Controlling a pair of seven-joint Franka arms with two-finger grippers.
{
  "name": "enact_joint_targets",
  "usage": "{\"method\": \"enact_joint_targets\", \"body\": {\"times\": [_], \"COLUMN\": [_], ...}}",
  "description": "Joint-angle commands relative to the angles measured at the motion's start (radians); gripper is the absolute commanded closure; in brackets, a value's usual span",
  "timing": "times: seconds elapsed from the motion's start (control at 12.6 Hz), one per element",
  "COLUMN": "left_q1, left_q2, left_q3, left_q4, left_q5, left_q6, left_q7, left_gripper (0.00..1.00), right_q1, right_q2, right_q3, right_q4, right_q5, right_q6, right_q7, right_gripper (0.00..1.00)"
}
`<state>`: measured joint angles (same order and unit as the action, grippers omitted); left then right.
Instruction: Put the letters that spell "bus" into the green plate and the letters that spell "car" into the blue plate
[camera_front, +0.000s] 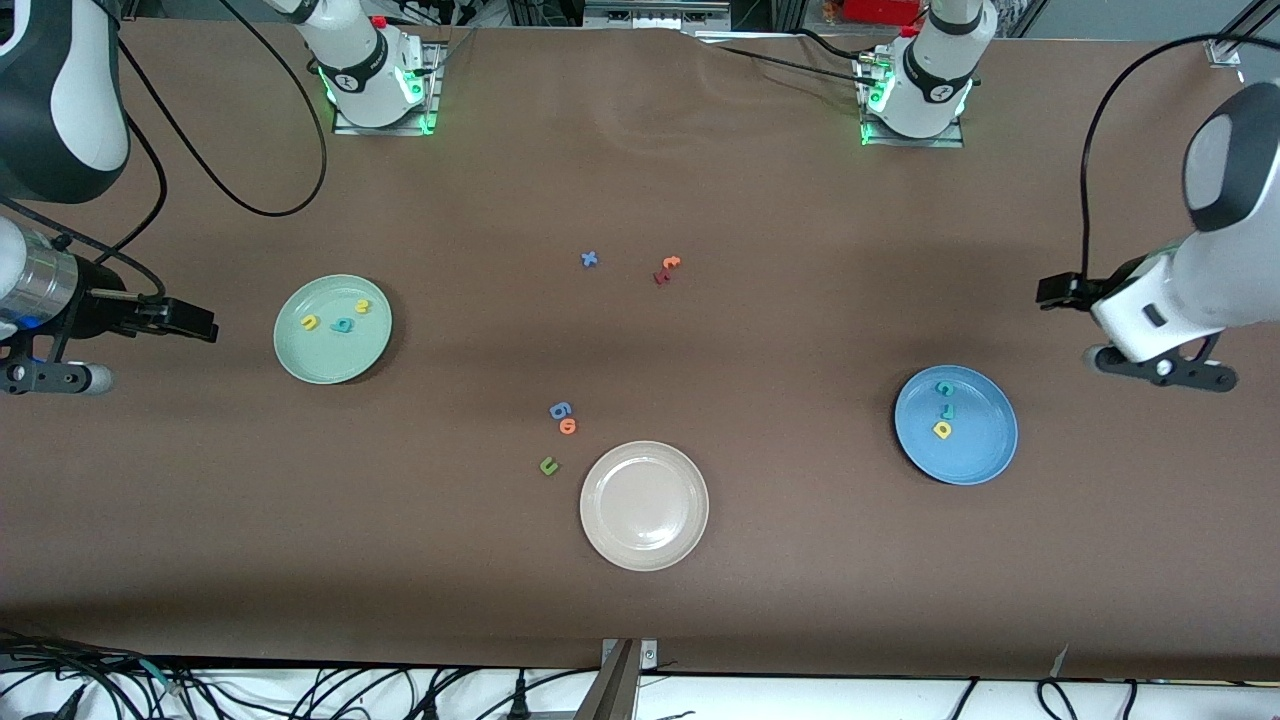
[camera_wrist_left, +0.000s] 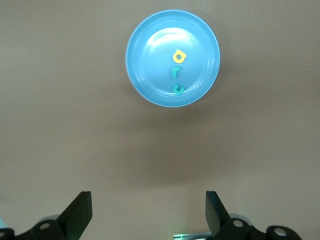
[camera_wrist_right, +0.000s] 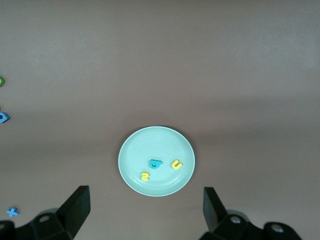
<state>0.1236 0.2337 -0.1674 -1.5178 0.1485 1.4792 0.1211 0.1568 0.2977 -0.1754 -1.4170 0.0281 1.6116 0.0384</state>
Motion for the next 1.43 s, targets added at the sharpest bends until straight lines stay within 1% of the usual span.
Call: {"method": "enact_joint_targets", "body": {"times": [0.0, 0.16, 0.24, 0.32, 0.48, 0.64, 1.03, 1.19, 1.35], "left_q1": [-0.033, -0.102, -0.117, -0.121, -0.13, -0.147, -0.179, -0.161, -0.157], "left_q2": [-0.143, -0.189, -0.197, -0.207, -0.226, -0.27, -0.269, -0.229, -0.228], "left_q3": [0.055, 0.121, 0.164, 0.187, 0.198, 0.204, 0.206, 0.204, 0.204], "left_q4": [-0.105, -0.107, -0.107, -0.105, -0.107, -0.105, -0.105, -0.085, -0.081], "left_q5": [-0.037, -0.043, -0.097, -0.131, -0.135, -0.138, -0.139, -0.139, -0.139], "left_q6": [0.007, 0.007, 0.007, 0.007, 0.009, 0.022, 0.027, 0.02, 0.018], "left_q7": [-0.014, -0.043, -0.063, -0.066, -0.063, -0.058, -0.07, -0.064, -0.06], "left_gripper": [0.0, 0.0, 0.0, 0.0, 0.0, 0.0, 0.0, 0.0, 0.0], "right_q1": [-0.002, 0.0, 0.0, 0.0, -0.003, -0.003, -0.002, -0.005, -0.005], "right_q2": [-0.002, -0.002, -0.002, -0.002, -0.002, -0.002, 0.0, 0.0, 0.0], "right_q3": [0.005, 0.005, 0.005, 0.005, 0.005, 0.004, 0.005, 0.004, 0.005], "right_q4": [-0.004, -0.004, -0.004, -0.004, -0.002, -0.002, -0.002, -0.002, -0.002], "right_q5": [-0.002, -0.001, -0.001, -0.001, -0.001, -0.001, -0.001, -0.001, 0.001], "right_q6": [0.019, 0.019, 0.019, 0.021, 0.021, 0.022, 0.022, 0.022, 0.022], "right_q7": [0.006, 0.008, 0.009, 0.009, 0.009, 0.009, 0.008, 0.008, 0.008], "right_gripper": [0.0, 0.0, 0.0, 0.0, 0.0, 0.0, 0.0, 0.0, 0.0]}}
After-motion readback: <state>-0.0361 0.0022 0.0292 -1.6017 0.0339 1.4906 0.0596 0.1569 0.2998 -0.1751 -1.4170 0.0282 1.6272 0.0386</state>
